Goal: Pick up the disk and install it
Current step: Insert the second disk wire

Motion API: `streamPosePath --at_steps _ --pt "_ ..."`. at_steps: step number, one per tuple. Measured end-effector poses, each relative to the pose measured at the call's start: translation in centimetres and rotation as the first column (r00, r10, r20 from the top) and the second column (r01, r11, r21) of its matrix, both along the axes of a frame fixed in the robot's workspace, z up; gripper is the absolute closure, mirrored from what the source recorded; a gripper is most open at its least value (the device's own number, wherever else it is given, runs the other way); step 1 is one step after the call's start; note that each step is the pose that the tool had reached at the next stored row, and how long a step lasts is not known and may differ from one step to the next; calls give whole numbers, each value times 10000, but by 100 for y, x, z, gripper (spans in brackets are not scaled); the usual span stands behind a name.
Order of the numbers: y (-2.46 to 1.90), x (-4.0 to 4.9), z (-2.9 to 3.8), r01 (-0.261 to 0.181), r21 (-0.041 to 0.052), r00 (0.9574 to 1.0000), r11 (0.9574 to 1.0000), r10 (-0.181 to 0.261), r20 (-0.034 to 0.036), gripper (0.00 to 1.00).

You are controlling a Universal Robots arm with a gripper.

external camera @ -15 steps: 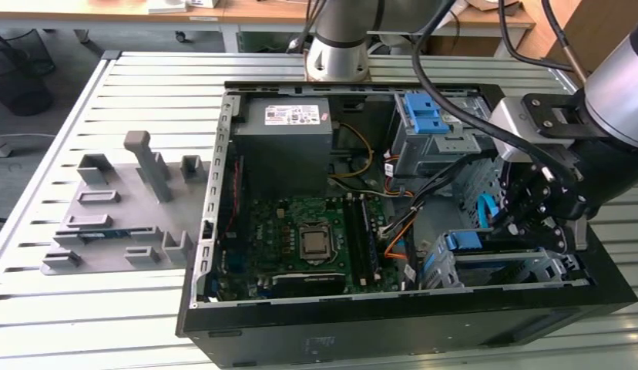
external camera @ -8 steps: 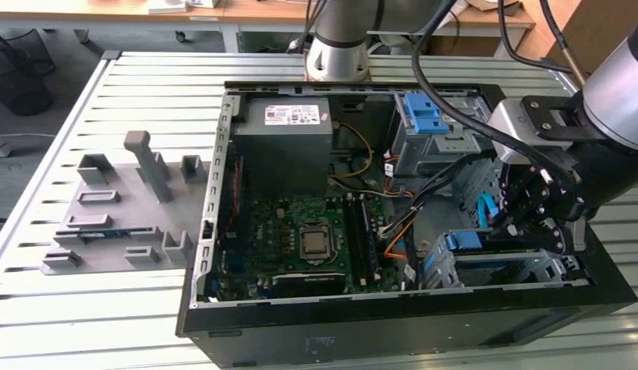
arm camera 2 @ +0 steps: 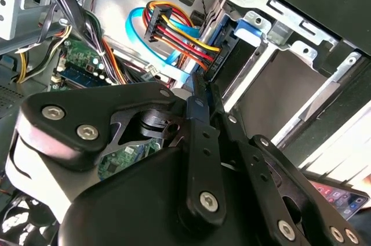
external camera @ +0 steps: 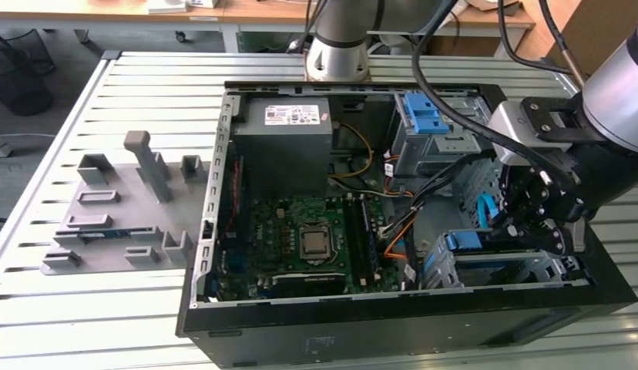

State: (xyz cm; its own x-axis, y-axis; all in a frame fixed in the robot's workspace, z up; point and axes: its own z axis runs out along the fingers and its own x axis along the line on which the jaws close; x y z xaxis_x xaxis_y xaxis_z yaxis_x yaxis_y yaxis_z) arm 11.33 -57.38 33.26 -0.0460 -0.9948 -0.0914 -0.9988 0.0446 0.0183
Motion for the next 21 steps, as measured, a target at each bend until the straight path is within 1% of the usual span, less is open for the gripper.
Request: streamPosePath --at_steps 6,13,14,15,17,21 --pt "-1 0 -31 0 -7 10000 10000 0 0 84" --pt "-1 0 -38 0 3 10000 10000 0 0 83" --pt "-2 0 -38 0 2 10000 10000 0 0 83" --pt "-2 0 -37 0 0 10000 10000 0 0 77" --pt "-2 0 -33 0 -4 10000 10000 0 0 77" --pt "-2 0 -3 1 3 10000 10000 -1 0 77"
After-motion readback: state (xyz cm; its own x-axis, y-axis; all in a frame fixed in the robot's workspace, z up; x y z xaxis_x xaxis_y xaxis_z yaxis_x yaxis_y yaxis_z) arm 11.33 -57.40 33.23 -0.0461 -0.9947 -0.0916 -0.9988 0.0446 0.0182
